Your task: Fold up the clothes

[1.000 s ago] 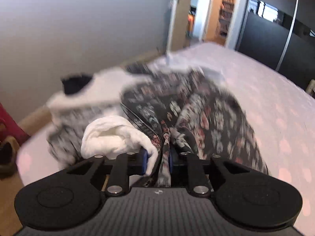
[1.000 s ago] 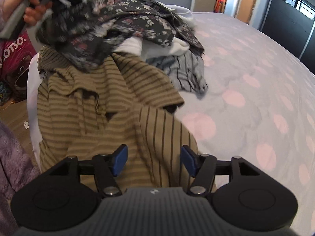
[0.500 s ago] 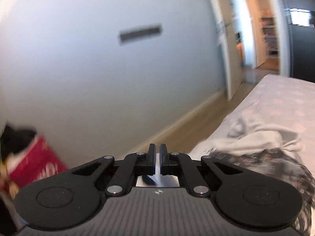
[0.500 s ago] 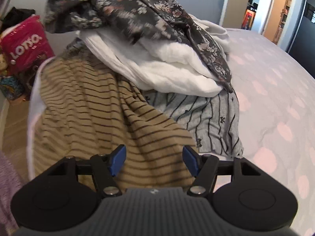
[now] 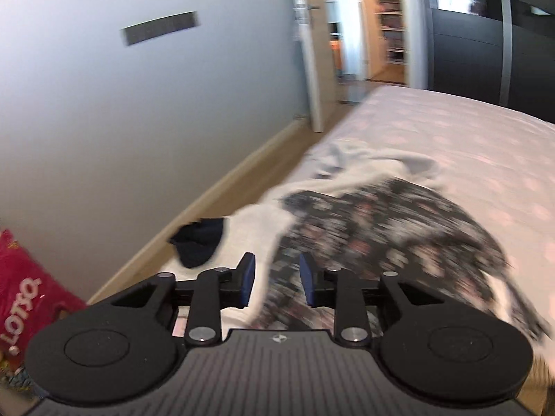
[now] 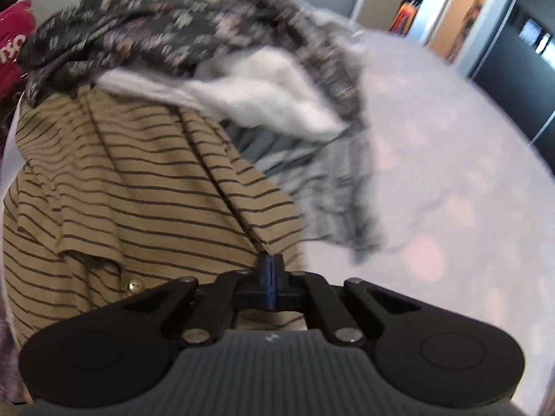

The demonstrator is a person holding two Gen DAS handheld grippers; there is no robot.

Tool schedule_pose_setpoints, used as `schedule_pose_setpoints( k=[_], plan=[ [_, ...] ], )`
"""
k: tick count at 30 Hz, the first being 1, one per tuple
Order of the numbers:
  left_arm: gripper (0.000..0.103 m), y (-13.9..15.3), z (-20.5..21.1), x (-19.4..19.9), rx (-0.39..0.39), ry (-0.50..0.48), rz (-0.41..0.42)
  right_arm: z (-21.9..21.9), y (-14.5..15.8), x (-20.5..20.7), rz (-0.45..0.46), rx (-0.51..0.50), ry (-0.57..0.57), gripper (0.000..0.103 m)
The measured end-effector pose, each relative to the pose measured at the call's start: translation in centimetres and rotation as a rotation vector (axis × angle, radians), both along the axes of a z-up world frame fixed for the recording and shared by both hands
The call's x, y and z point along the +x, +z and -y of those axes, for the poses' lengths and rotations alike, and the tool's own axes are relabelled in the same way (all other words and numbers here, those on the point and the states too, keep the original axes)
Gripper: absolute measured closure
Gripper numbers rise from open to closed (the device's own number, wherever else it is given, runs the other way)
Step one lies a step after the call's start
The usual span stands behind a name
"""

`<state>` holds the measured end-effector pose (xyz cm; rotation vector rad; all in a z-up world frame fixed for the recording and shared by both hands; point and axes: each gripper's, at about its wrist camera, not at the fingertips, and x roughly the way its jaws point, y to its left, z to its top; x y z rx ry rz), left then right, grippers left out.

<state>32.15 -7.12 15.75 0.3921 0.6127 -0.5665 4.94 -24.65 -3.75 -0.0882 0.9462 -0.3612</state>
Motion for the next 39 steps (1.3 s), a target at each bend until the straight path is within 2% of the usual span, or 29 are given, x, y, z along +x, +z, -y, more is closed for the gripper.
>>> schedule_pose_setpoints(
  k=[2,4,5,8,9,11,14,16,17,20,21,23,26,29,33,39],
  plan=[
    [0.075,0.1,0.4,-2.4,0.011,-0.074,-0.001,0.3,1.8,-1.6,0.010,-0.103,-0.062,0.103],
    [0.073,-0.2,0.8,-4.8,0.019,-0.150,-0.009,1.3,3.5,-3.8,0.029,-0.273,-0.166,0.103],
    [0.070,-0.7,1.3,-5.8,0.030,-0.193,-0.022,2.5,4.4,-5.2,0.041,-0.291,-0.202,0.103],
    [0.064,-2.8,2.9,-8.7,0.084,-0.309,-0.039,6.6,6.9,-9.6,0.029,-0.135,-0.262,0.103],
    [0.063,-3.6,3.4,-9.8,0.109,-0.343,-0.035,7.0,7.4,-10.8,0.030,-0.084,-0.244,0.103],
    [0.060,-5.0,4.3,-11.5,0.147,-0.398,-0.037,6.6,7.6,-12.5,0.046,-0.036,-0.213,0.100],
    [0.057,-6.9,5.2,-13.3,0.182,-0.449,-0.084,5.7,7.6,-14.2,0.072,0.024,-0.170,0.097],
    [0.055,-7.8,5.3,-13.7,0.180,-0.453,-0.122,5.0,7.3,-14.0,0.093,0.059,-0.147,0.086],
    [0.055,-8.2,5.3,-13.8,0.176,-0.448,-0.138,4.5,7.1,-13.8,0.101,0.069,-0.133,0.074],
    [0.055,-9.8,5.4,-13.9,0.174,-0.442,-0.158,3.3,6.1,-11.9,0.112,0.080,-0.089,0.068],
    [0.055,-10.3,5.5,-13.9,0.182,-0.440,-0.166,3.0,5.7,-11.1,0.111,0.083,-0.076,0.062],
    [0.055,-11.4,5.9,-13.9,0.192,-0.430,-0.169,2.6,5.1,-10.0,0.110,0.096,-0.053,0.060],
    [0.055,-12.9,6.4,-13.7,0.208,-0.411,-0.127,2.0,4.3,-8.4,0.112,0.104,0.002,0.047],
    [0.055,-13.7,6.9,-13.8,0.236,-0.411,-0.031,1.5,3.2,-6.3,0.097,0.086,0.060,0.042],
    [0.055,-14.4,7.4,-13.5,0.299,-0.464,0.021,1.7,1.4,-2.6,0.067,0.103,0.148,0.033],
    [0.055,-15.7,7.9,-13.2,0.403,-0.537,0.124,2.2,-1.4,3.6,0.025,0.133,0.215,0.033]
  ],
)
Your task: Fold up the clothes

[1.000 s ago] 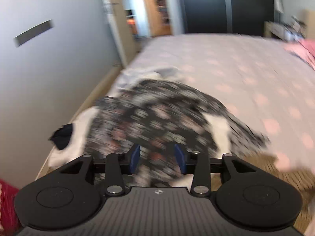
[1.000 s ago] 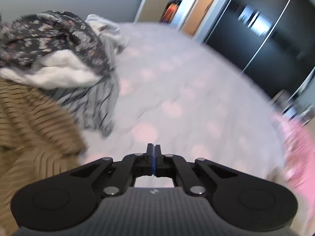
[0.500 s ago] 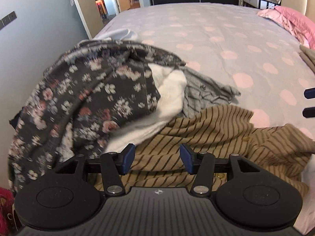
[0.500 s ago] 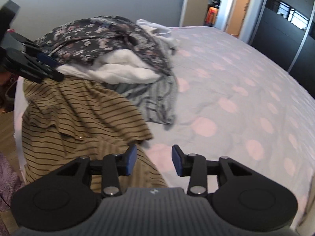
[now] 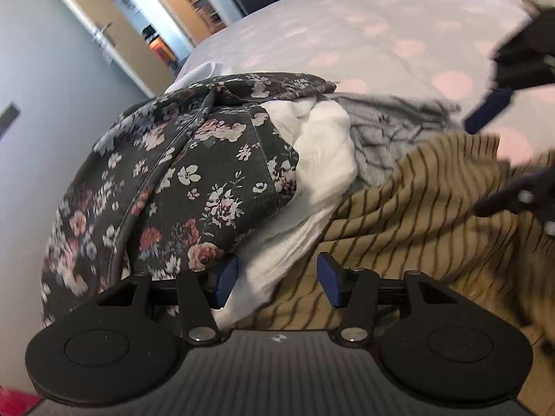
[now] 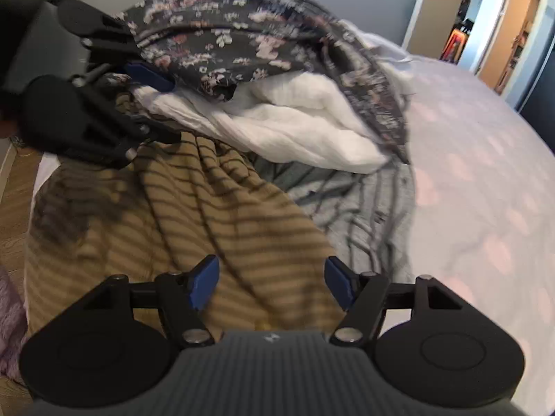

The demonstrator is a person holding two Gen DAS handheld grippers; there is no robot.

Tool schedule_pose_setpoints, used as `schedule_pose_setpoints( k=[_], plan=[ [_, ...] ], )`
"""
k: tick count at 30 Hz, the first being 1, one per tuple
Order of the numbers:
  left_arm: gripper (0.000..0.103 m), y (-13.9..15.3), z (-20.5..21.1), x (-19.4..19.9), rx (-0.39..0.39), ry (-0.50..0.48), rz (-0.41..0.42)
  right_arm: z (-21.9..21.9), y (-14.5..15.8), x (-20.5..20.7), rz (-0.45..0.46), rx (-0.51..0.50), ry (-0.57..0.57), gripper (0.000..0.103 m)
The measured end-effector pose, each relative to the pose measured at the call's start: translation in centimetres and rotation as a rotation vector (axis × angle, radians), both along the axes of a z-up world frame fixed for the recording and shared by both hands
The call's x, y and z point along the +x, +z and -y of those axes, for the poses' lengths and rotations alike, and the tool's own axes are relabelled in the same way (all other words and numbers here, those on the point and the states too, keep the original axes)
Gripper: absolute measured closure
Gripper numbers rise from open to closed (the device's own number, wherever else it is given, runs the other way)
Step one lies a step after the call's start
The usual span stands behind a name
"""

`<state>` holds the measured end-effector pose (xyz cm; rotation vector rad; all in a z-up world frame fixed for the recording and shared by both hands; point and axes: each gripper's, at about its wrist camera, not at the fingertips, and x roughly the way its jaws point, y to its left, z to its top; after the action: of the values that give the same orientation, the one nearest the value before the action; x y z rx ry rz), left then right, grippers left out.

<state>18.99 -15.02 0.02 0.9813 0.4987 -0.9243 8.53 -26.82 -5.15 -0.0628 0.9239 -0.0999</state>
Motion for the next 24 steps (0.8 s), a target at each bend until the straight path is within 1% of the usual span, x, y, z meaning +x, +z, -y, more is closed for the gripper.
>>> schedule_pose_setpoints(
  k=[2,4,5,6,7,8,9,10,11,13,14,16,17,18,21,24],
  plan=[
    [0.056,-0.1,0.2,0.6,-0.003,-0.001,-0.010,0.1,-0.7,1.6,-0.004,0.018,0.012,0.033],
    [0.061,-0.1,0.6,1.2,-0.015,0.009,-0.017,0.2,-1.3,3.0,-0.002,0.046,0.018,0.033],
    [0.068,-0.2,0.8,1.5,-0.020,0.018,-0.010,0.4,-1.6,3.6,-0.003,0.069,0.019,0.033],
    [0.081,-0.2,1.0,1.8,-0.025,0.030,-0.002,0.5,-1.8,4.1,-0.004,0.091,0.020,0.033],
    [0.087,-0.2,1.2,2.1,-0.030,0.043,0.011,0.6,-2.0,4.6,-0.005,0.108,0.018,0.034],
    [0.093,0.0,1.3,2.4,-0.040,0.055,0.025,0.6,-2.2,5.0,-0.008,0.123,0.018,0.047],
    [0.097,0.2,1.4,2.8,-0.053,0.064,0.025,0.5,-2.4,5.3,-0.016,0.140,0.018,0.075],
    [0.097,0.6,1.6,3.2,-0.060,0.076,0.035,0.5,-2.6,5.6,-0.031,0.158,0.016,0.090],
    [0.098,0.9,1.8,3.5,-0.065,0.089,0.049,0.5,-2.6,5.6,-0.033,0.171,0.010,0.097],
    [0.099,2.0,2.4,4.4,-0.085,0.127,0.112,0.1,-2.0,5.2,-0.022,0.171,0.007,0.100],
    [0.099,2.7,2.7,5.1,-0.100,0.153,0.123,-0.1,-1.5,4.9,-0.019,0.160,0.010,0.100],
    [0.099,4.3,3.2,6.6,-0.128,0.203,0.094,-0.7,-0.1,3.9,-0.014,0.145,0.021,0.100],
    [0.099,5.2,3.6,7.4,-0.140,0.226,0.096,-1.0,0.7,3.4,-0.012,0.134,0.032,0.101],
    [0.099,5.9,4.0,7.8,-0.144,0.238,0.120,-1.3,1.6,2.8,-0.015,0.110,0.048,0.101],
    [0.099,7.5,5.1,8.9,-0.141,0.262,0.188,-2.1,3.8,1.1,-0.063,0.044,0.087,0.103],
    [0.099,8.2,5.7,9.9,-0.110,0.275,0.256,-2.1,4.8,-0.9,-0.131,-0.003,0.096,0.103]
  ],
)
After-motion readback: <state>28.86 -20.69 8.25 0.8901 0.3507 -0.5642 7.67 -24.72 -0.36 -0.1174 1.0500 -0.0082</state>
